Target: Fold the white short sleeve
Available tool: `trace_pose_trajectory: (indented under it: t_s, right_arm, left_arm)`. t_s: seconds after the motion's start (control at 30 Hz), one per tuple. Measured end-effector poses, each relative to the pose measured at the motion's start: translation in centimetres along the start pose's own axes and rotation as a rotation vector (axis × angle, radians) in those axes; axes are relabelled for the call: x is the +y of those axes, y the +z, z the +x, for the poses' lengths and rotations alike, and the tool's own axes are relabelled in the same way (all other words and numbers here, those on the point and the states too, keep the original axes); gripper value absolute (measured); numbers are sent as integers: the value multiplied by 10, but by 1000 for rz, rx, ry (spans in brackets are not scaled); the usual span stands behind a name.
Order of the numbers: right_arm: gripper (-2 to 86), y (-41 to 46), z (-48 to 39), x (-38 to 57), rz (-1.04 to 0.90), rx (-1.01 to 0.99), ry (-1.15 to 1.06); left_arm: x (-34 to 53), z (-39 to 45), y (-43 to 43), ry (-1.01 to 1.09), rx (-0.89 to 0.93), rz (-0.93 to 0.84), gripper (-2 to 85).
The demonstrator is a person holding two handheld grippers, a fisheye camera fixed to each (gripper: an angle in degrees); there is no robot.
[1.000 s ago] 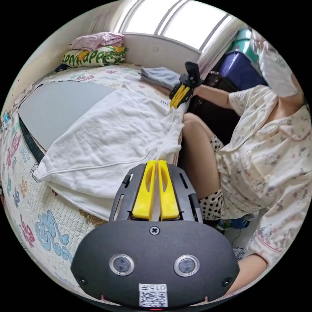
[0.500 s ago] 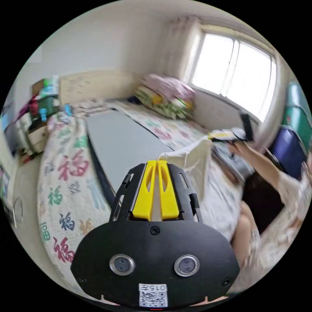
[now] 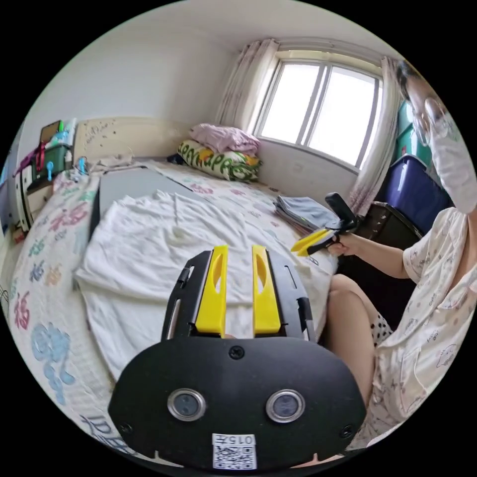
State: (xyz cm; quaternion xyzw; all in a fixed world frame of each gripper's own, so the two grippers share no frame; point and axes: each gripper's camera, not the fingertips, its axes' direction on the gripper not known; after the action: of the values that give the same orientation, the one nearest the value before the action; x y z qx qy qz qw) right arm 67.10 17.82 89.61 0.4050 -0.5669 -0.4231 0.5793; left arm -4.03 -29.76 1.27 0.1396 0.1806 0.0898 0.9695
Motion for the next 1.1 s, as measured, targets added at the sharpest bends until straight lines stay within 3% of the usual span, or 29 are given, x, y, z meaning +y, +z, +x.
trace_pose_trajectory:
  t_s: [0.17, 0.37, 0.57, 0.7, 0.87, 1.03, 1.1]
  right_arm:
    - [83, -12, -1, 43, 19, 57, 21]
    - [20, -46, 29, 65, 78, 35, 25]
    - [9, -84, 50, 65, 216, -260, -84]
    - [11, -75, 60, 60, 235, -309, -142]
    - [32, -60, 105, 96, 252, -268, -218]
    - [60, -14, 125, 152, 244, 33, -300]
    - [69, 24, 118, 166, 196, 55, -398]
  left_arm:
    - [28, 81, 36, 11, 117, -74, 95]
    - [38, 162, 73, 39, 79, -131, 130]
    - [45, 227, 79, 28, -101, -66, 158]
    - [53, 252, 72, -60, -227, -1, 143]
    - [79, 241, 29, -198, -254, 123, 23]
    - [110, 216, -50, -238, -390, 233, 4]
    - [132, 194, -88, -307, -464, 244, 2]
